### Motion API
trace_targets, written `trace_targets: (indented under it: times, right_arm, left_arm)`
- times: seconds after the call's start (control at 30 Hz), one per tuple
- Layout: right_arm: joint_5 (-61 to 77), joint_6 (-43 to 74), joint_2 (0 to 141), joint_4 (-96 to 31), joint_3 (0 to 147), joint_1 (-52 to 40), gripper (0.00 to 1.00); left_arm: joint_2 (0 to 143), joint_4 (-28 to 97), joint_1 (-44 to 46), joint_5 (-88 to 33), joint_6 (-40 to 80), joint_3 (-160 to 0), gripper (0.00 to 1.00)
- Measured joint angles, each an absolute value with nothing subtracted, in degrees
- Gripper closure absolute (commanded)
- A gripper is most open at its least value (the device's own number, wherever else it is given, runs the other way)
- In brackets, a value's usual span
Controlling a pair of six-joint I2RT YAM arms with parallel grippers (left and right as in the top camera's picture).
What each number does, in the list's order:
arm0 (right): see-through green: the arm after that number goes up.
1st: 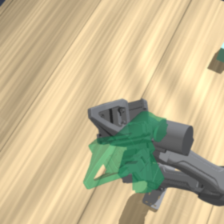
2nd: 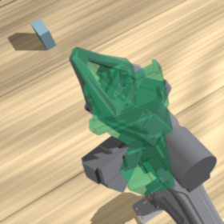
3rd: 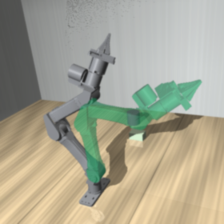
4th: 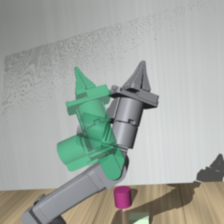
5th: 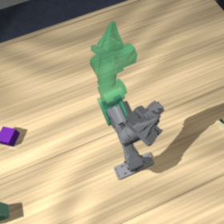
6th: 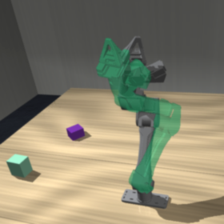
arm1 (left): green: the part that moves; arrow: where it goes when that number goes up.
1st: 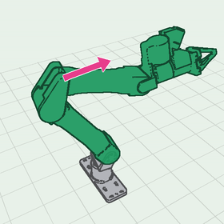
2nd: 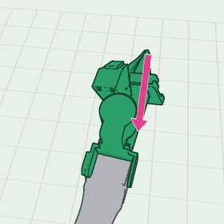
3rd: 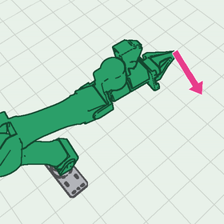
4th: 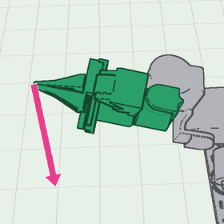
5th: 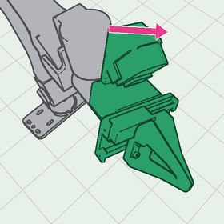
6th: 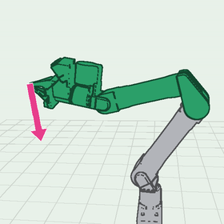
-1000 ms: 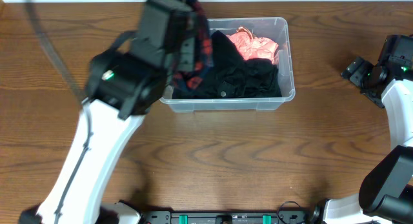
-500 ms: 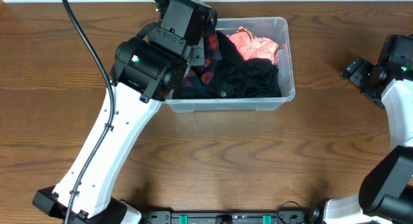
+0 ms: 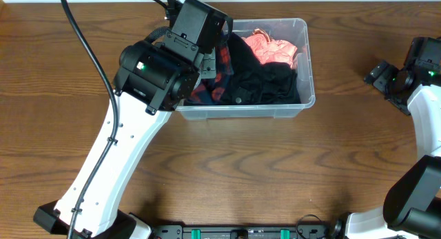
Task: Pack container
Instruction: 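Carry the red plaid shirt right and lower it into the container, then press the red plaid shirt down into the container with the left gripper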
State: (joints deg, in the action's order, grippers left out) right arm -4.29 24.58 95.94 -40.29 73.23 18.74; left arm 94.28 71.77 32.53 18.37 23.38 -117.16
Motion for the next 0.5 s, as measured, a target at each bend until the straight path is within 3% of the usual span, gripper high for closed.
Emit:
trace_targets:
  times: [0.5]
  right_arm:
    - [-4.29,24.6,95.94,-40.29,73.23,18.74,0.01]
  left_arm:
    - [106.94,64.34,32.58,16.29,23.99,-117.67,0.94]
